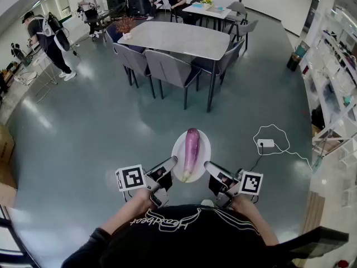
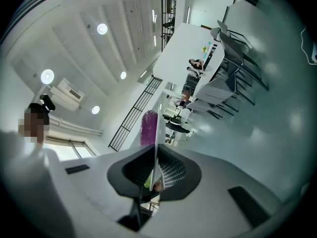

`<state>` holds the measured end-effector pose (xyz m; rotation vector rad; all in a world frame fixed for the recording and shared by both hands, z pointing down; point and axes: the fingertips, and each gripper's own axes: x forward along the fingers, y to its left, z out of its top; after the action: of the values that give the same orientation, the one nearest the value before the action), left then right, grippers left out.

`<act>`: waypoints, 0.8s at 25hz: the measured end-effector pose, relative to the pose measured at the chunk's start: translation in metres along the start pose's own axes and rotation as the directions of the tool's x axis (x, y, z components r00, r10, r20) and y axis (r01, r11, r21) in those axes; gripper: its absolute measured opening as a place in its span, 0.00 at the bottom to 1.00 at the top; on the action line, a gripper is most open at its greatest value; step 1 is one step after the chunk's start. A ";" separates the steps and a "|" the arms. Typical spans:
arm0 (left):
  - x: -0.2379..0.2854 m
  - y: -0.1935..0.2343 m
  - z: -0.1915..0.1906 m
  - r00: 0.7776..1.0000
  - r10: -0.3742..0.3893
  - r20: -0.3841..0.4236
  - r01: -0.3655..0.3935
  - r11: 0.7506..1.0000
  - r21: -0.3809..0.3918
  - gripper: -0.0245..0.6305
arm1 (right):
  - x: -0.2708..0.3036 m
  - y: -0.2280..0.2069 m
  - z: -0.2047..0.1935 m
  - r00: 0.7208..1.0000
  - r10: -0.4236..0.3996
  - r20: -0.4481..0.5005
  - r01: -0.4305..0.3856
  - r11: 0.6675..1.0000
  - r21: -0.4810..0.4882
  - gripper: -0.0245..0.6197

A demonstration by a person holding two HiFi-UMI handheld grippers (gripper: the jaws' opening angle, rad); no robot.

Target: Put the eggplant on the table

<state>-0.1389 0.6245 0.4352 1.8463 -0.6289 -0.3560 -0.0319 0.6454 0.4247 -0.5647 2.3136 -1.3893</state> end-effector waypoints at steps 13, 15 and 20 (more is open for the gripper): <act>0.005 0.001 -0.007 1.000 -0.013 -0.011 0.013 0.998 -0.064 0.07 | -0.001 -0.006 -0.002 1.000 -0.007 0.007 0.007 1.000 0.024 0.07; 0.006 0.000 -0.008 0.999 -0.031 -0.006 0.030 0.995 -0.094 0.07 | -0.002 -0.006 -0.001 1.000 -0.001 0.021 0.001 1.000 0.023 0.07; 0.000 0.001 -0.007 0.999 -0.036 0.005 0.036 0.993 -0.111 0.07 | -0.001 0.001 0.002 0.998 0.021 0.055 -0.023 0.999 0.035 0.07</act>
<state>-0.1359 0.6297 0.4390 1.7527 -0.5672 -0.4096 -0.0307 0.6453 0.4229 -0.5572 2.2411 -1.3850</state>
